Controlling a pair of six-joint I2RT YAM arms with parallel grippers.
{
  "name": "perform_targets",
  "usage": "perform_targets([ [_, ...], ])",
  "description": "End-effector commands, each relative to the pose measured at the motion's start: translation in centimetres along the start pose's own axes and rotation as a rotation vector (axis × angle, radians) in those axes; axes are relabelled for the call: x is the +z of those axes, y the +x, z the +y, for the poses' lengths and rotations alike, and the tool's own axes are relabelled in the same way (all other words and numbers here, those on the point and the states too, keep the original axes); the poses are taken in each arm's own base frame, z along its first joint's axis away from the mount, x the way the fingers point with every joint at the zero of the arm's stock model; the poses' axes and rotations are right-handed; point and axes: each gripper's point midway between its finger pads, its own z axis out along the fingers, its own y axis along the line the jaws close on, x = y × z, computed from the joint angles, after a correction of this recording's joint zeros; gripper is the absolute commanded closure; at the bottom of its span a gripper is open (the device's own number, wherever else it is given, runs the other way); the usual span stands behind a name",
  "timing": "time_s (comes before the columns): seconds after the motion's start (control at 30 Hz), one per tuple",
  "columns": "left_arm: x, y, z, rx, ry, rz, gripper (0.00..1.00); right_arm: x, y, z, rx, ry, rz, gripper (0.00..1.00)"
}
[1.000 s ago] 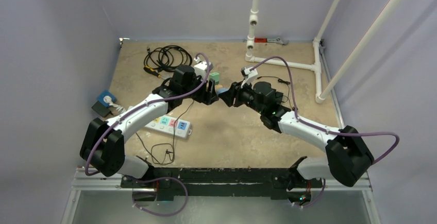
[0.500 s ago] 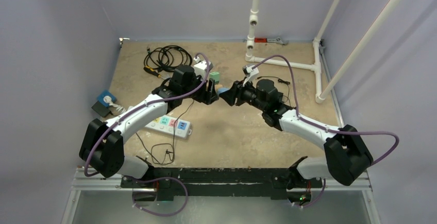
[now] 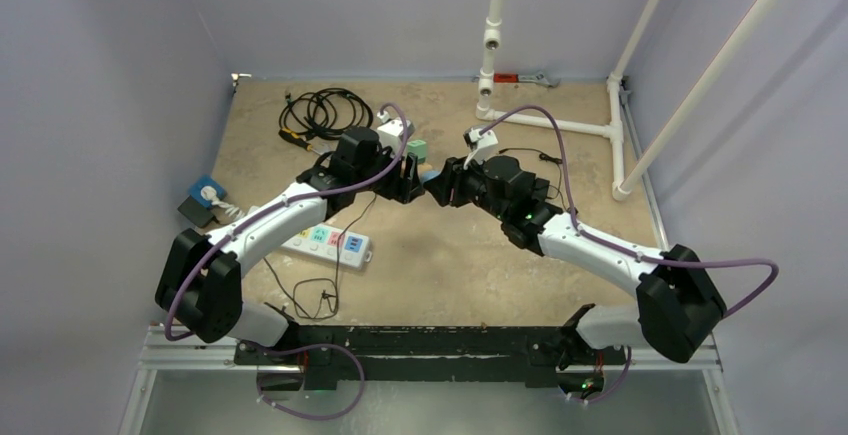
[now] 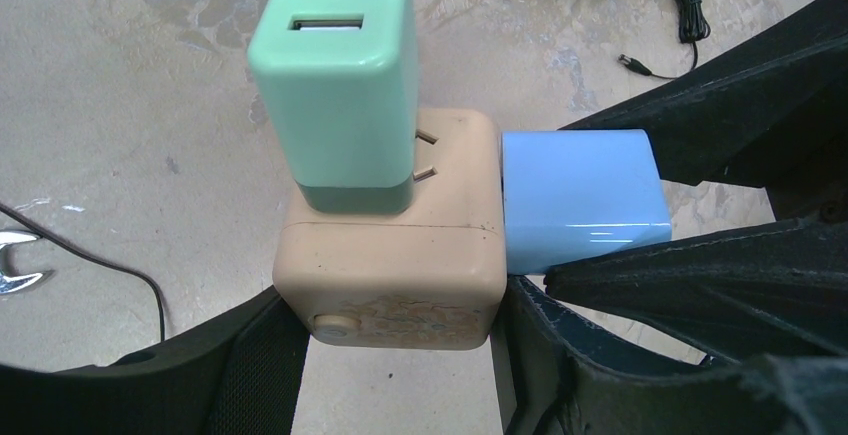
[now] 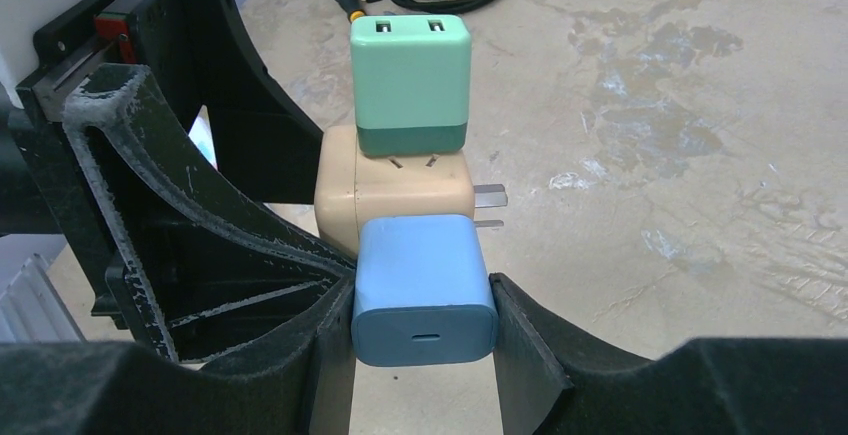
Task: Pull the plug off the socket
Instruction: Remove the plug from the socket.
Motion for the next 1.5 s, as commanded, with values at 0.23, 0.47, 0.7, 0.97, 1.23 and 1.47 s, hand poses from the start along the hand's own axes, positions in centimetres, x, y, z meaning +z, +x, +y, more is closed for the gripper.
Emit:
perform_targets([
  [0.23, -0.8, -1.7, -1.9, 0.103, 0.068, -0.036, 1.00, -0.4, -4.3, 1.8, -0.055, -0.063, -0.102, 1.00],
  [0.47, -1.7, -1.7, -4.1, 0.185, 0.190, -0.031, 1.00, -2.5, -3.1, 5.8, -0.107, -0.313, -0.062, 1.00],
  [0.7, -1.8, -1.2, -5.4, 0.228, 0.232, -0.020, 1.00, -3.1, -2.4, 6.6, -0.122, -0.372, -0.040, 1.00],
  [0.97, -1.0, -0.9, -5.0, 0.206, 0.148, -0.041, 1.00, -2.2, -3.0, 4.1, -0.036, -0.208, -0.063, 1.00],
  [1.23, 0.2, -0.1, -3.0, 0.136, 0.021, -0.024, 1.00, -1.8, -2.9, 2.4, 0.152, -0.061, -0.063, 1.00],
  [1.47, 0.7, 0.6, -3.0, 0.134, 0.013, -0.001, 1.00, -1.6, -2.7, 2.1, 0.174, 0.013, -0.058, 1.00],
])
